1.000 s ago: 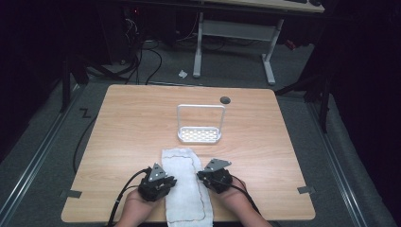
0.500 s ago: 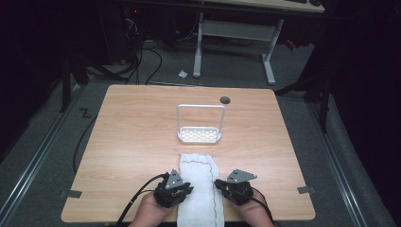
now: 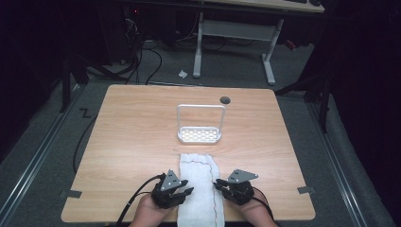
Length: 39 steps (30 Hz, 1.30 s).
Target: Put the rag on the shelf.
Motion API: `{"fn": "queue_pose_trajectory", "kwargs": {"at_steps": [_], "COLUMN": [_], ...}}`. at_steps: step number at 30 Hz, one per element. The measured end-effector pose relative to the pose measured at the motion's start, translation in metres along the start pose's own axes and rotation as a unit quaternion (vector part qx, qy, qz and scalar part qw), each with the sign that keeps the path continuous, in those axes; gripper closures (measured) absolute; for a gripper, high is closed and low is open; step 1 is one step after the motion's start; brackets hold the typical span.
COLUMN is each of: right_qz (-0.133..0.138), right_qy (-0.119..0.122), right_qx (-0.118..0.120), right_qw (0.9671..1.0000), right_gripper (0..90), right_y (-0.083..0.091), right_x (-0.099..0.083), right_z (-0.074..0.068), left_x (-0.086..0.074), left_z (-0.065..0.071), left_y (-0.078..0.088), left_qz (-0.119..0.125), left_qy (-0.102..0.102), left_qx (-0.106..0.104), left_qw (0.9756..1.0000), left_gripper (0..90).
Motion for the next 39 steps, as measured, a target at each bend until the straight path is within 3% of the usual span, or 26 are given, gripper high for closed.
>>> {"fn": "queue_pose_trajectory", "kwargs": {"at_steps": [1, 10, 13, 16, 19, 20, 22, 23, 27, 29, 33, 35, 39], "right_qz": [0.001, 0.003, 0.008, 0.021, 0.033, 0.033, 0.032, 0.032, 0.034, 0.032, 0.011, 0.005, 0.003], "right_qy": [0.002, 0.017, 0.021, 0.012, -0.019, -0.019, -0.036, -0.042, -0.048, -0.067, -0.091, -0.088, -0.091], "right_qx": [-0.001, 0.000, -0.008, -0.013, -0.028, -0.028, -0.026, -0.025, -0.034, -0.044, -0.040, -0.045, -0.051], "right_qw": [1.0000, 0.9999, 0.9997, 0.9996, 0.9989, 0.9989, 0.9985, 0.9983, 0.9977, 0.9963, 0.9950, 0.9951, 0.9946], "right_gripper": [78.8, 76.9, 69.3, 68.8, 63.9, 63.9, 60.9, 59.6, 53.4, 50.6, 46.6, 49.9, 62.2], "right_y": [0.000, -0.001, 0.001, 0.005, 0.003, 0.003, -0.002, -0.006, -0.020, -0.028, -0.040, -0.045, -0.049], "right_x": [0.000, 0.001, 0.002, 0.005, 0.013, 0.013, 0.017, 0.022, 0.041, 0.051, 0.051, 0.046, 0.044], "right_z": [0.000, 0.001, 0.000, 0.003, 0.014, 0.014, 0.019, 0.021, 0.029, 0.038, 0.042, 0.041, 0.042], "left_x": [0.004, 0.013, 0.015, 0.019, 0.025, 0.026, 0.025, 0.025, 0.023, 0.024, 0.023, 0.023, 0.023], "left_z": [-0.004, -0.041, -0.053, -0.063, -0.073, -0.076, -0.085, -0.088, -0.092, -0.091, -0.088, -0.087, -0.085], "left_y": [0.005, 0.017, 0.014, 0.008, 0.000, -0.003, -0.010, -0.013, -0.022, -0.024, -0.024, -0.025, -0.026], "left_qz": [0.012, 0.023, 0.023, 0.026, 0.033, 0.031, 0.034, 0.027, 0.018, 0.020, 0.019, 0.020, 0.018], "left_qy": [-0.002, 0.033, 0.051, 0.063, 0.077, 0.082, 0.113, 0.118, 0.131, 0.137, 0.139, 0.143, 0.140], "left_qx": [0.011, 0.058, 0.066, 0.066, 0.065, 0.065, 0.056, 0.058, 0.059, 0.059, 0.061, 0.060, 0.062], "left_qw": [0.9999, 0.9975, 0.9963, 0.9955, 0.9943, 0.9940, 0.9915, 0.9909, 0.9894, 0.9886, 0.9882, 0.9877, 0.9881], "left_gripper": [58.5, 44.2, 44.4, 45.5, 46.0, 46.0, 47.4, 47.5, 50.8, 52.5, 59.2, 64.1, 64.9]}}
Point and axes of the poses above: each handheld gripper's, and its own axes: y roughly backward along the jaws, x roughly out of its top, z roughly to its right, the point moved 6 cm from there along -y, roughly forward along the jaws, and after that the axes turned 10 degrees about -x, right-handed, at the moved point
